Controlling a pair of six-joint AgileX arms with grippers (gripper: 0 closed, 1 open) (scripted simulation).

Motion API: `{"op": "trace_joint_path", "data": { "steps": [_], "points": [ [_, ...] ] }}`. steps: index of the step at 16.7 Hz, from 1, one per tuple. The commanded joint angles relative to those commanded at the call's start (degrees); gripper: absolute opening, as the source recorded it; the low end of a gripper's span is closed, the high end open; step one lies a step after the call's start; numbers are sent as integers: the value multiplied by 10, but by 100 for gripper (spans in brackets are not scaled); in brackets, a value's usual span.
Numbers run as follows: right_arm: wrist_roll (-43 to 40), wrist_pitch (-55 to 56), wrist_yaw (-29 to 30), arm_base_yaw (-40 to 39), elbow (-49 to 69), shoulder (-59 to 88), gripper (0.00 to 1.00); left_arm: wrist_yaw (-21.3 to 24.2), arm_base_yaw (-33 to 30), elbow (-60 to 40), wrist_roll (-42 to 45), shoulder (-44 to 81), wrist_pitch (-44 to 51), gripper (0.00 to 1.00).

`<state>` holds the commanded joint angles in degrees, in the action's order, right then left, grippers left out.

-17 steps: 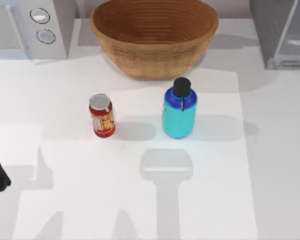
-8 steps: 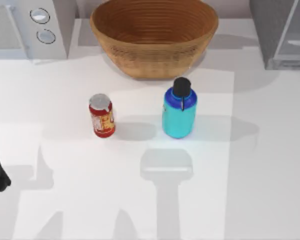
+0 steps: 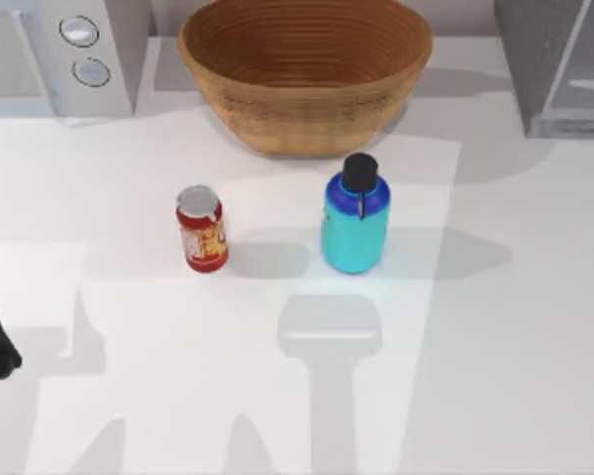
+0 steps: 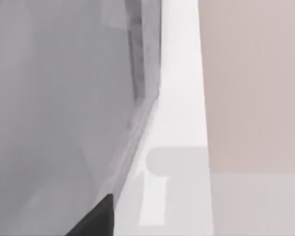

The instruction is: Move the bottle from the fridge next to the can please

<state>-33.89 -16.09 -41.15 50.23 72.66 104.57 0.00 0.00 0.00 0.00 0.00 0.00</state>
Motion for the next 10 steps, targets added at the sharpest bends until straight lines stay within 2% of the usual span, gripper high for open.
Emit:
{"op": "trace_joint_path", "data": {
  "steps": [4, 10],
  "points": [
    [90, 44, 93, -132, -44, -15, 100, 0, 0, 0, 0, 0, 0, 100],
    [252, 144, 291, -389, -121, -79, 100, 0, 0, 0, 0, 0, 0, 100]
  ]
}}
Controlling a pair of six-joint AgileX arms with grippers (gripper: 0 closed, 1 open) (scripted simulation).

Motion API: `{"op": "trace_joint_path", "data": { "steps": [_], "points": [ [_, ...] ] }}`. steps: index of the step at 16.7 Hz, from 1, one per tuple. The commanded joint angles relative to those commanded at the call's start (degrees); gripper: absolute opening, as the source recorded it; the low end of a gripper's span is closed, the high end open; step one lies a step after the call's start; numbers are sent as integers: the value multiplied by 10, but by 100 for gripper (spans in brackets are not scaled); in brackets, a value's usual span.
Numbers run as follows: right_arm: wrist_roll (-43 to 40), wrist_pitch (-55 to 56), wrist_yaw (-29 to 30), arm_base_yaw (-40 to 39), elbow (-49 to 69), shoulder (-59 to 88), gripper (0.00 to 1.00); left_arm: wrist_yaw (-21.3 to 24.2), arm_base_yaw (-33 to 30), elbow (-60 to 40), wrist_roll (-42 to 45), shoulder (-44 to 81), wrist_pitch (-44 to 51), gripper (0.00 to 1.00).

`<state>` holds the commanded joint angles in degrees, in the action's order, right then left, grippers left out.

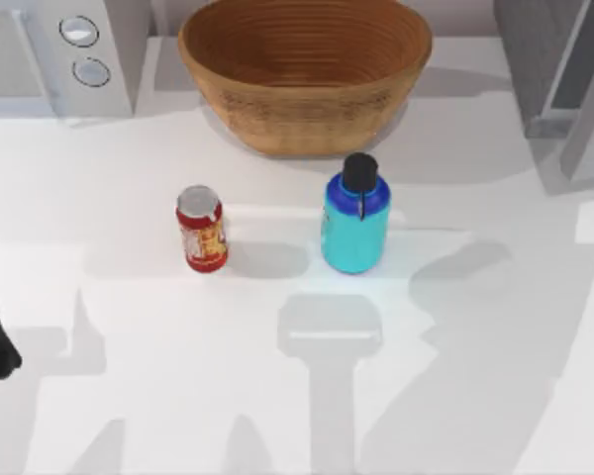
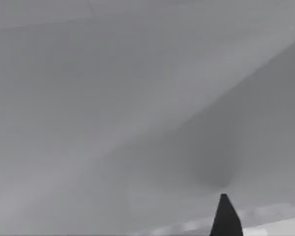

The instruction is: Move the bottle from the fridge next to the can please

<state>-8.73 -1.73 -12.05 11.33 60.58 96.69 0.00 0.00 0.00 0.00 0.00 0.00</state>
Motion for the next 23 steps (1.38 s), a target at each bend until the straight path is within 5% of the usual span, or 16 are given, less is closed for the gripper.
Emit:
{"op": "trace_joint_path", "data": {
  "steps": [5, 12, 23],
  "points": [
    [78, 51, 95, -97, -38, -40, 100, 0, 0, 0, 0, 0, 0, 100],
    [78, 46, 99, -89, -17, -18, 100, 0, 0, 0, 0, 0, 0, 100],
    [79, -3, 104, -91, 218, 168, 100, 0, 0, 0, 0, 0, 0, 100]
  ]
}}
